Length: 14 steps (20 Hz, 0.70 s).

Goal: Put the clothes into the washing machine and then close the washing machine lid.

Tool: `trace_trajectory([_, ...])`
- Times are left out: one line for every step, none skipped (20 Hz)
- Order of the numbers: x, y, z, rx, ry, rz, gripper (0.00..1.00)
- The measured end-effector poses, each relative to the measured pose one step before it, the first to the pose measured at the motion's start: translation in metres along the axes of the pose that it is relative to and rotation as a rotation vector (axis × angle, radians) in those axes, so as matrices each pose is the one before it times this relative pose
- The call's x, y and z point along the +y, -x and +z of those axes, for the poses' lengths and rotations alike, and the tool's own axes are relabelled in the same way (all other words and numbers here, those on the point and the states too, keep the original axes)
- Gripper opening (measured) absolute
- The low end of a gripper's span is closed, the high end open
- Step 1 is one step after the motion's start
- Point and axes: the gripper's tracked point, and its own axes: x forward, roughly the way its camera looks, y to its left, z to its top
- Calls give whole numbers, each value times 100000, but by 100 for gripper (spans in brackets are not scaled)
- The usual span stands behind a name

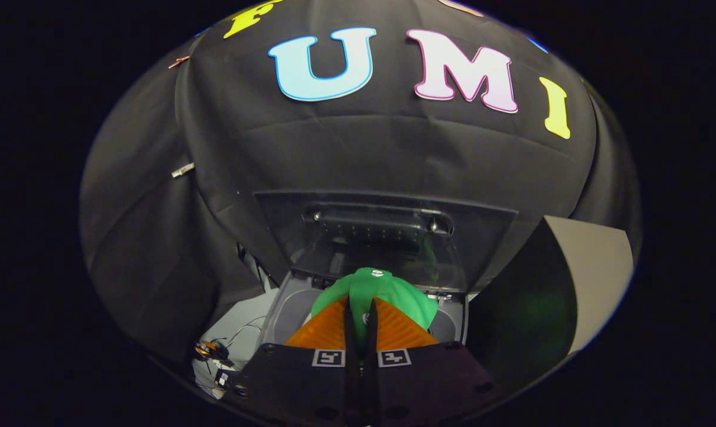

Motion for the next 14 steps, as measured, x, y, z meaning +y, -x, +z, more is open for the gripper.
trace_trajectory([-93, -1365, -664, 62, 124, 107, 6])
trace_trajectory([-176, -1120, -786, 130, 584, -361, 6])
trace_trajectory([-215, -1124, -612, 65, 776, -642, 7])
trace_trajectory([-183, -862, -738, 325, 467, -549, 7])
trace_trajectory([134, -1055, -1009, 836, -240, 493, 8])
trace_trajectory([-25, -1048, -915, 981, -558, 433, 9])
trace_trajectory([-170, -790, -640, 736, 434, -301, 11])
trace_trajectory([-252, -803, -649, 383, 731, -742, 15])
trace_trajectory([-259, -92, -328, 29, 1579, -1006, 23])
trace_trajectory([-200, -322, -300, -817, 2322, -1530, 42])
trace_trajectory([-65, 74, -258, -1283, 2212, -479, 61])
trace_trajectory([182, 363, -154, -1156, 1914, 370, 80])
trace_trajectory([-66, 316, -12, -1532, 564, -953, 99])
trace_trajectory([132, 242, 41, -1457, -1, 483, 99])
